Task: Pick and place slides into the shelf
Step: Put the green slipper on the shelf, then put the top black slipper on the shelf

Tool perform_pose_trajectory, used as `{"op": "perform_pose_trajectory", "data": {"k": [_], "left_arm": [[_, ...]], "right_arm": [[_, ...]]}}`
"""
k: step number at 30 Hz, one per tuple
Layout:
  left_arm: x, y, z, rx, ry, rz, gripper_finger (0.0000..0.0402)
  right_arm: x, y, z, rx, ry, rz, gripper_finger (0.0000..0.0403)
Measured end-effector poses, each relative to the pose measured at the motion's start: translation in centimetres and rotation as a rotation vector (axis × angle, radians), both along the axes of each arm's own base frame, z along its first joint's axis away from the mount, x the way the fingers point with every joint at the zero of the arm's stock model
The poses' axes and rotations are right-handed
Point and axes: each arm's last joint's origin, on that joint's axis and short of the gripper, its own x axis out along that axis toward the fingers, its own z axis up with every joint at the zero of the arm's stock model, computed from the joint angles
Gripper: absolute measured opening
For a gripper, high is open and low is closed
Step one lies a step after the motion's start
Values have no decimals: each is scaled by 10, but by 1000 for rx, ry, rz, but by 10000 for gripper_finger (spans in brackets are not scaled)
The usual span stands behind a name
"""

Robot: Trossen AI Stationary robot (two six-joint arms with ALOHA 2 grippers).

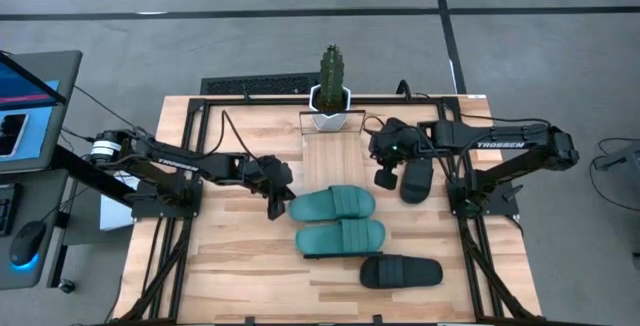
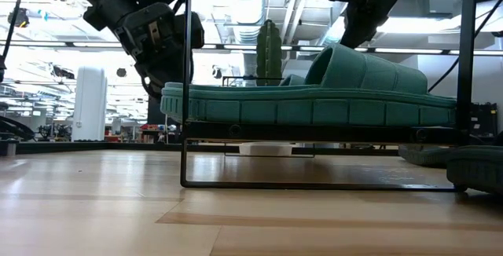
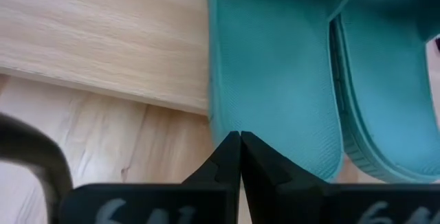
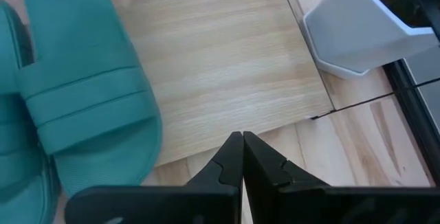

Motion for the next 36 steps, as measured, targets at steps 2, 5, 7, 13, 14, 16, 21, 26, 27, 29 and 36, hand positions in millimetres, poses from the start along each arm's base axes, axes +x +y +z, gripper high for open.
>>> {"op": "perform_pose_trajectory", "data": {"k": [2, 5, 7, 13, 14, 16, 21, 26, 27, 29, 36], "left_arm": [[0, -1, 0, 0, 0, -5, 0], [0, -3, 0, 0, -2, -9, 0], [0, -3, 0, 0, -4, -10, 0], [0, -2, 0, -1, 6, 4, 0], [0, -2, 0, -2, 7, 4, 0], [-1, -2, -1, -3, 10, 4, 0], [-1, -3, -1, -11, 11, 1, 0], [0, -5, 0, -18, -2, -10, 0], [0, -6, 0, -18, -5, -14, 0], [1, -6, 1, -18, -9, -16, 0], [2, -5, 4, 35, -9, 18, 0]], "right_arm": [[0, 2, 0, 1, 0, 5, 0], [0, 3, 0, 5, -2, 5, 0], [0, 3, 0, 6, -2, 4, 0], [0, 3, -1, 11, 6, -3, 0], [-1, 3, -1, 11, 9, -3, 0], [-1, 3, -1, 12, 14, -3, 0], [-1, 3, -1, 12, 15, -3, 0], [-1, 3, -1, 12, 18, -3, 0], [-1, 3, -1, 12, 18, -3, 0], [-1, 3, -1, 12, 18, -3, 0], [-2, 2, -2, -12, 24, -32, 0]]}}
